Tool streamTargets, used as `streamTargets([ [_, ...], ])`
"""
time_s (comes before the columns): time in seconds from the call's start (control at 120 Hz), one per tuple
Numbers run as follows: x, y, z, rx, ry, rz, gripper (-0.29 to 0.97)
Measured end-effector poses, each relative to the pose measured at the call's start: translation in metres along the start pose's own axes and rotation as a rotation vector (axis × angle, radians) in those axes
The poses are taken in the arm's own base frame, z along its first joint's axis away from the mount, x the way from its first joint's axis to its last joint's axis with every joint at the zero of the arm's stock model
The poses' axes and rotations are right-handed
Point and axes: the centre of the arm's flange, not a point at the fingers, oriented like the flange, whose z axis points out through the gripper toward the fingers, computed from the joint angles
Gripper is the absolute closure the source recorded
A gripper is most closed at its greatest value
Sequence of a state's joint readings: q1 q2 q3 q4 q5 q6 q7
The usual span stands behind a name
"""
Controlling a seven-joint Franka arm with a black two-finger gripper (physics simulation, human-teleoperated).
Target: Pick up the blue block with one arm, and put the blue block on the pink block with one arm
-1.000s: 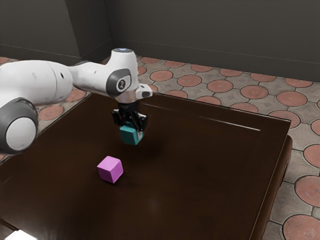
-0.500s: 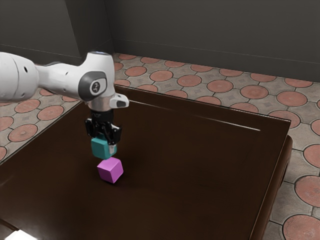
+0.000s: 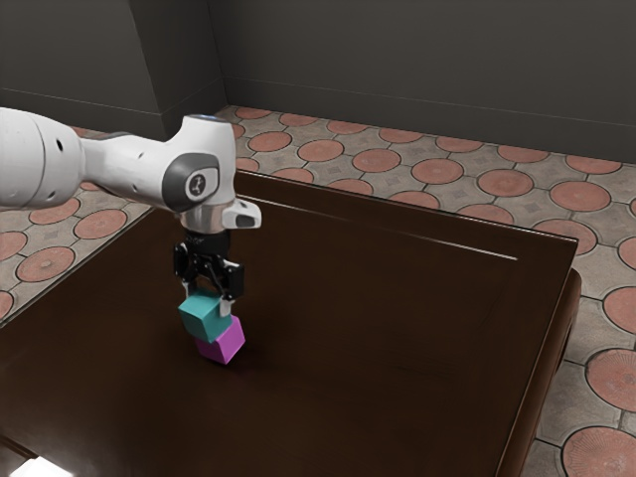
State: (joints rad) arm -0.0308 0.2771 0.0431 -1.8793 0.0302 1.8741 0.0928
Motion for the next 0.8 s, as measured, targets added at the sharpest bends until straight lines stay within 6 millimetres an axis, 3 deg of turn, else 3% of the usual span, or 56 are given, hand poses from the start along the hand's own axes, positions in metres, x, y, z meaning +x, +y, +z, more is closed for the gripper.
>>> streamTargets([
  [0.1, 0.001, -0.004, -0.014, 0.004, 0.027, 0.004, 0.05],
  [0.217, 0.005, -0.01, -0.047, 0.022, 0.092, 0.009, 0.03],
  [0.35, 0.009, -0.021, -0.127, 0.073, 0.216, 0.011, 0.01],
  [0.475, -0.002, -0.021, -0.207, 0.152, 0.304, 0.016, 0.01],
  [0.542, -0.01, -0.019, -0.233, 0.171, 0.32, 0.012, 0.01],
  [0.658, -0.022, -0.025, -0.251, 0.185, 0.303, -0.011, 0.0],
  [0.8, -0.024, -0.028, -0.241, 0.187, 0.243, -0.028, 0.0],
])
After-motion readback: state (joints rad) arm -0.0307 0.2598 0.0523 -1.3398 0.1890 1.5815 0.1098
